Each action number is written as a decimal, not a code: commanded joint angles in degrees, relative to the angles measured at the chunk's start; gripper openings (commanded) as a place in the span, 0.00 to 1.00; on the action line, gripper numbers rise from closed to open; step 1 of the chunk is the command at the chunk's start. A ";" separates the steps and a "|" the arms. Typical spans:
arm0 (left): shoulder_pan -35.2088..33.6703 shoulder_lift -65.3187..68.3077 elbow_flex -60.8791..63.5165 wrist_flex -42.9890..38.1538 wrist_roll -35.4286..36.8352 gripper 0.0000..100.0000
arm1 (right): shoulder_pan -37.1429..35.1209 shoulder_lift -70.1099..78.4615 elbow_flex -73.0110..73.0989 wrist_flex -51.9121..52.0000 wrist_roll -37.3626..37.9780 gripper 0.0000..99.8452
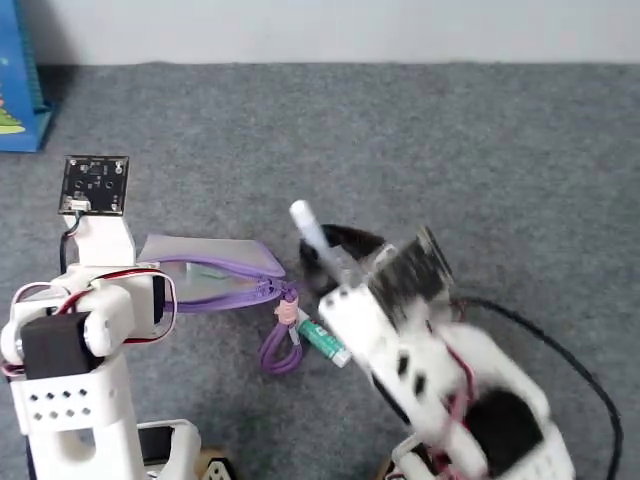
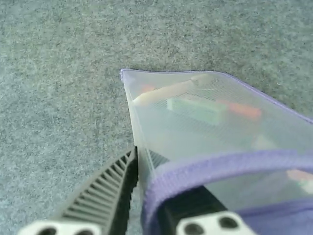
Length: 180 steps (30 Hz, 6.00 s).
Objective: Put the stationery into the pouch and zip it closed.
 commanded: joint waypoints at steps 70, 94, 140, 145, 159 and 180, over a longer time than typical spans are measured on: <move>0.53 0.09 0.66 -1.14 -0.44 0.01 | -9.36 -20.88 20.57 -18.42 -21.19 0.28; -7.82 0.00 0.31 -2.02 -0.53 0.01 | 0.40 11.21 26.37 -3.21 -17.93 0.14; -7.38 0.35 1.45 -2.55 -0.53 0.01 | 3.56 35.91 13.01 -1.36 -11.78 0.01; -4.75 0.09 1.89 -2.73 -0.53 0.01 | 3.91 17.54 12.92 6.99 -11.78 0.01; -3.25 0.09 1.89 -2.73 -0.53 0.01 | -6.37 -11.12 10.37 8.13 -10.11 0.01; -3.52 0.09 1.89 -2.55 -0.53 0.01 | -14.81 4.26 29.98 -65.01 -10.11 0.01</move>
